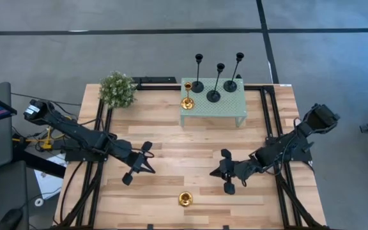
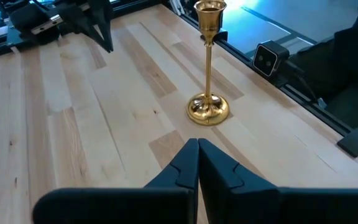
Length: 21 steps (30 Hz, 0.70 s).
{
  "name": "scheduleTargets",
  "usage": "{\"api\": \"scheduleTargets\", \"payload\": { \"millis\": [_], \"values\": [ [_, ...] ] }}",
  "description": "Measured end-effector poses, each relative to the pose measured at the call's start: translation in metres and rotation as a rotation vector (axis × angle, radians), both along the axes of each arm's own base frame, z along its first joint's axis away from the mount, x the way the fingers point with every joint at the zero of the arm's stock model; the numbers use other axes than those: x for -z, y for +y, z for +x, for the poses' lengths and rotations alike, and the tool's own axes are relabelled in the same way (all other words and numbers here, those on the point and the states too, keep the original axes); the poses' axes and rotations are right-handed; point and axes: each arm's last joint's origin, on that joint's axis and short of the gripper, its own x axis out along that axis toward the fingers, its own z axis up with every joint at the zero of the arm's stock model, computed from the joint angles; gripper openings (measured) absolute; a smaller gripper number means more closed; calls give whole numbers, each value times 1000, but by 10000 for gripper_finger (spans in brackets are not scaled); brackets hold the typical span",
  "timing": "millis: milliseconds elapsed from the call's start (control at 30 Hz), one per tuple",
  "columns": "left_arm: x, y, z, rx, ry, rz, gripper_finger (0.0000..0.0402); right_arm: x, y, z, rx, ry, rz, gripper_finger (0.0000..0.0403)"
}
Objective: Pick & Place candle stick holders
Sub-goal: Put the gold candle holder on the shelf
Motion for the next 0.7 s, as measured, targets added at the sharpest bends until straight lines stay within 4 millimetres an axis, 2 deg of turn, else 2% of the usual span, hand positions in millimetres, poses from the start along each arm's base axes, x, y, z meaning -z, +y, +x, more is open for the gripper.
{"api": "scheduleTargets", "payload": {
  "millis": [233, 700],
  "values": [
    [0, 0, 0, 0, -2, -1, 9, -1, 4, 9, 14, -89, 67, 0],
    [-1, 0, 0, 0, -8, -3, 9, 10, 10, 15, 20, -112, 76, 0]
  ]
}}
